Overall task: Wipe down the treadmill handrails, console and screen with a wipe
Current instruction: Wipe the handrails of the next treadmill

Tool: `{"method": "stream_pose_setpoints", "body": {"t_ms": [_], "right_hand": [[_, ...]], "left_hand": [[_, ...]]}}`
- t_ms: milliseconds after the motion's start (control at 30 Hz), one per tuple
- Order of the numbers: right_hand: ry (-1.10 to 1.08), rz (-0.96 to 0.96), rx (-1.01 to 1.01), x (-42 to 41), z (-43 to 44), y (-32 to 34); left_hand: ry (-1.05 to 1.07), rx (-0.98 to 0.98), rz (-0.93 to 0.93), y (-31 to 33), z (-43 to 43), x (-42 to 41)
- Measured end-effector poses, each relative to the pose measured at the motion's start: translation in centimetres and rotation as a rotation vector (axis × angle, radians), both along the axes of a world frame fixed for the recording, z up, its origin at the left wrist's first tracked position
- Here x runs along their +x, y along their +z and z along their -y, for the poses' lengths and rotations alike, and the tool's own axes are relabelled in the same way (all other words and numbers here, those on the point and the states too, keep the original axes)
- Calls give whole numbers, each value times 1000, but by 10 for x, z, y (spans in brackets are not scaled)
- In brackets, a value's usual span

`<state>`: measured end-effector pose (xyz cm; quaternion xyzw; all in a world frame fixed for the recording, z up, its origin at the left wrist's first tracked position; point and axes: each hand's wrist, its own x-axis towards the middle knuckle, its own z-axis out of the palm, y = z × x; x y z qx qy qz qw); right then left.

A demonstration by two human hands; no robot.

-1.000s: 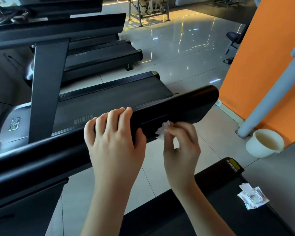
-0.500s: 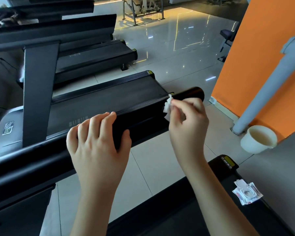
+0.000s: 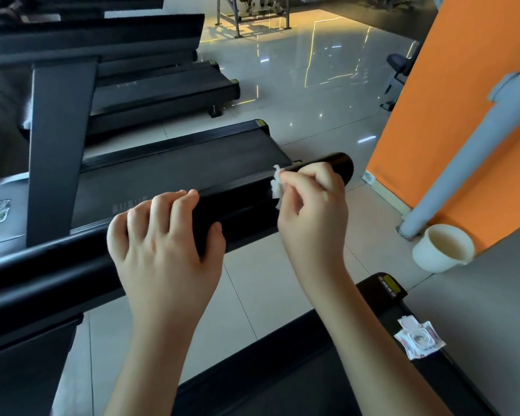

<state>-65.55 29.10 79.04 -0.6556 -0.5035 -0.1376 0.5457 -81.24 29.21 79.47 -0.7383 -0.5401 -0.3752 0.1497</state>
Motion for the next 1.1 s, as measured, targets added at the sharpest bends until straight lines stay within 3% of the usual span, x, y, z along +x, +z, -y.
{"method": "stream_pose_setpoints", "body": {"t_ms": [133,333,500,700,867,1000,1100], "right_hand": [[173,126,-20,-6,5,-3],[68,77,-21,33,-9,4],[289,178,-8,27,-5,-2],[221,115,51,57,-4,-9],[409,259,76,51,11,-36],[295,140,208,69,3,-42],[333,83,197,56,8,-56]], "left_hand": [[27,-38,-17,3,1,3],[91,-121,-3,9,5,13],[142,-194,19,13,11,23],[78,-197,-12,12,12,69],[72,-129,75,3,9,74],[63,-96,111,0,8,76],[62,-57,123,-4,5,76]]}}
